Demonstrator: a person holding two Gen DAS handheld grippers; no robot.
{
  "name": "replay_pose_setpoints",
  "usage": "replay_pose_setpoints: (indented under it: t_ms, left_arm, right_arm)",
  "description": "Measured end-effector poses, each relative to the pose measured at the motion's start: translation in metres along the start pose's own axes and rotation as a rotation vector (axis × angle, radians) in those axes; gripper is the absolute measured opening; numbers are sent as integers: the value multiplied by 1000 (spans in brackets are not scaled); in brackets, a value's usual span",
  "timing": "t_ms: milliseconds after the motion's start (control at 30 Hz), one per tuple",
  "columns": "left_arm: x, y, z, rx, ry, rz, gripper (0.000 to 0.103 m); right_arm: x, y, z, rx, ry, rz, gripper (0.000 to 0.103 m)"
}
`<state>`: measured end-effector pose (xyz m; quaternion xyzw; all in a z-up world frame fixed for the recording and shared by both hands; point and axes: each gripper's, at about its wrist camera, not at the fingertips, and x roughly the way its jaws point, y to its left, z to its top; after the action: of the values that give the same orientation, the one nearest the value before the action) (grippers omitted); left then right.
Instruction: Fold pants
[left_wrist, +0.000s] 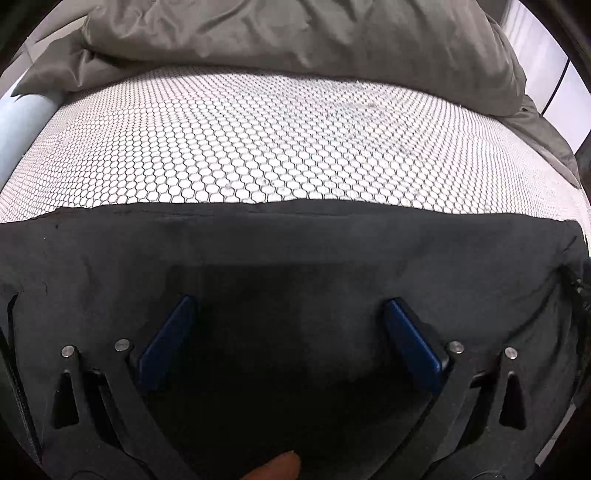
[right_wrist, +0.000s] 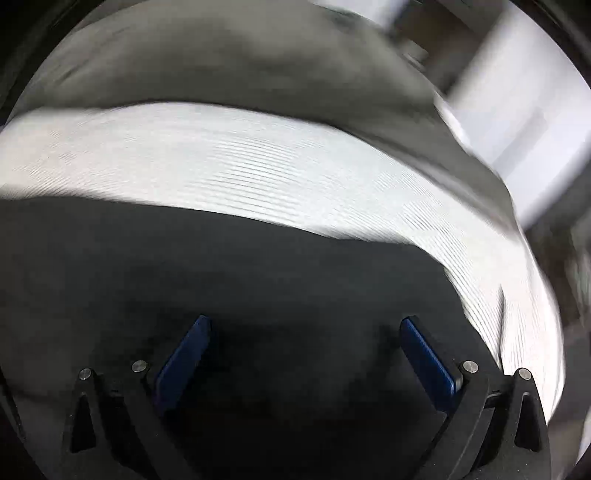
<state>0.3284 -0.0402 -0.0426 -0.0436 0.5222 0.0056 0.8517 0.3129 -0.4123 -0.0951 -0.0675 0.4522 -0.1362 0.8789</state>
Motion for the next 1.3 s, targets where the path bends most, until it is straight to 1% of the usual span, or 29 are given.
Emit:
replay_pose_setpoints:
  t_ms: [33,67,133,167,200,267,333,400,433,467,500,567,600,667,700,767,800,867,900,933,967,1000,1067,1100,1167,1200,1233,1267,1300]
  left_arm:
    - [1,-1,1,9,6,10,102]
    - [1,-1,3,10,4,14,102]
    - [-2,0,4,-9,4,16,102]
    - [-4,1,4,-25,2,16,102]
    - [-7,1,5,-41,-3,13,102]
    - [-14,0,6,-47,-15,-13,102]
    - [-16,-3,5,-17,-21,-20,102]
    - [-10,-4,2,5,-7,15,102]
    - [-4,0,0,-3,1,11,102]
    - [-3,2,0,-12,-7,1,102]
    - [-2,5,0,-16,-18,-4,102]
    - [-2,5,1,-14,-21,1,102]
    - [-3,4,-1,-6,-22,9,102]
    - [-2,3,-2,0,-34,17,102]
    - [-5,4,-5,2,-37,16,102]
    - [-6,6,-6,3,-38,1,102]
    - [-4,5,-5,5,-38,-4,102]
    - [-6,7,-5,3,-38,-14,102]
    - [-7,8,-4,3,-39,-19,102]
    - [-10,10,-3,0,-46,-33,102]
    - [-13,12,-3,-11,-53,-46,102]
    - [-15,14,0,-26,-67,-64,102]
    - [-34,17,-5,-35,-106,-89,102]
    - [-44,14,-9,-19,-124,-90,102]
    - [-59,6,-21,25,-164,-73,102]
    - [-63,2,-27,43,-165,-66,102]
    - [-61,-2,-32,68,-141,-65,102]
    - [-58,-5,-37,88,-108,-69,102]
    - [-53,-6,-42,99,-85,-67,102]
  right_arm:
    - [4,-17,-2,72,11,74,102]
    - [1,-24,-4,98,1,108,102]
    - [-13,-19,-4,69,-28,78,103]
    - [-22,-10,-3,45,-42,76,103]
    - [-34,-7,-7,34,-61,101,103]
    - [-60,16,-2,9,-131,209,103]
    - [-74,43,4,-33,-172,276,103]
    - [-83,77,5,-122,-179,337,103]
    - [-80,93,4,-172,-171,355,103]
    - [-76,115,0,-246,-150,347,103]
    - [-65,129,0,-302,-134,314,103]
    - [-60,152,-12,-400,-109,220,102]
    - [-57,155,-14,-422,-116,172,102]
    - [-46,126,-6,-352,-107,134,102]
    - [-39,97,1,-269,-91,82,103]
    - [-26,59,7,-130,-63,2,103]
    - [-12,27,10,6,-23,-14,103]
    - [-4,-2,6,154,-2,71,102]
    - [-9,-3,5,165,-13,80,102]
    - [-15,3,6,140,-25,49,102]
    - [-23,13,7,97,-38,6,103]
    - [-33,30,7,37,-55,-12,103]
    - [-55,57,3,-44,-88,50,103]
    - [-74,78,-4,-95,-117,117,103]
    - [-99,103,-20,-153,-149,251,103]
    - [-108,121,-25,-183,-144,384,103]
    - [-113,130,-28,-194,-135,449,103]
    - [-117,138,-30,-205,-125,488,103]
    - [-117,151,-33,-234,-109,496,103]
